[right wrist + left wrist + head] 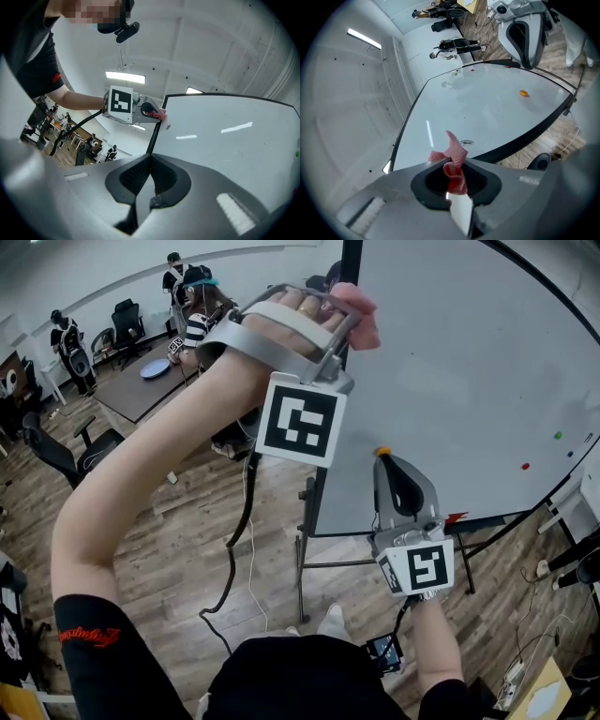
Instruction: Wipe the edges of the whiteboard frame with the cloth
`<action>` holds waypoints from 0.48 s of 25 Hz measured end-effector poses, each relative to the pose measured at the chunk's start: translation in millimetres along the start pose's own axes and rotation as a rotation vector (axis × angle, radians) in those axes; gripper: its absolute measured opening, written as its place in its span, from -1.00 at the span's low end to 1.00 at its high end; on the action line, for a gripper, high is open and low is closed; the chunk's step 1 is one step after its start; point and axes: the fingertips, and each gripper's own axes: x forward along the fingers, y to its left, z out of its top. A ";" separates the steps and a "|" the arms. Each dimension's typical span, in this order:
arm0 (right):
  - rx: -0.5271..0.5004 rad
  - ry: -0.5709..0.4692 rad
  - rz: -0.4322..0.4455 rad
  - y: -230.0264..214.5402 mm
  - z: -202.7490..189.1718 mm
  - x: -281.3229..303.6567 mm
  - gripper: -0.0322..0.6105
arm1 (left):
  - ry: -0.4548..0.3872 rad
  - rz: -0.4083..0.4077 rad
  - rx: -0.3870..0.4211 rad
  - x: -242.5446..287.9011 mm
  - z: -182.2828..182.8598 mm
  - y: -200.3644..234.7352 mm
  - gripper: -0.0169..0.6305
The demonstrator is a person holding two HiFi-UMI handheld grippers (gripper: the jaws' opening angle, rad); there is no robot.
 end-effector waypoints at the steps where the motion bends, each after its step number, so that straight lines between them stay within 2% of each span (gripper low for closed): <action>1: 0.001 0.001 0.000 0.0 -0.6 0.3 -0.89 | -0.001 -0.002 -0.001 0.2 0.4 -1.5 -0.83; 12: 0.005 0.015 0.000 1.7 -6.2 -1.0 -0.89 | 0.009 -0.003 -0.005 -4.1 2.3 -16.8 -0.83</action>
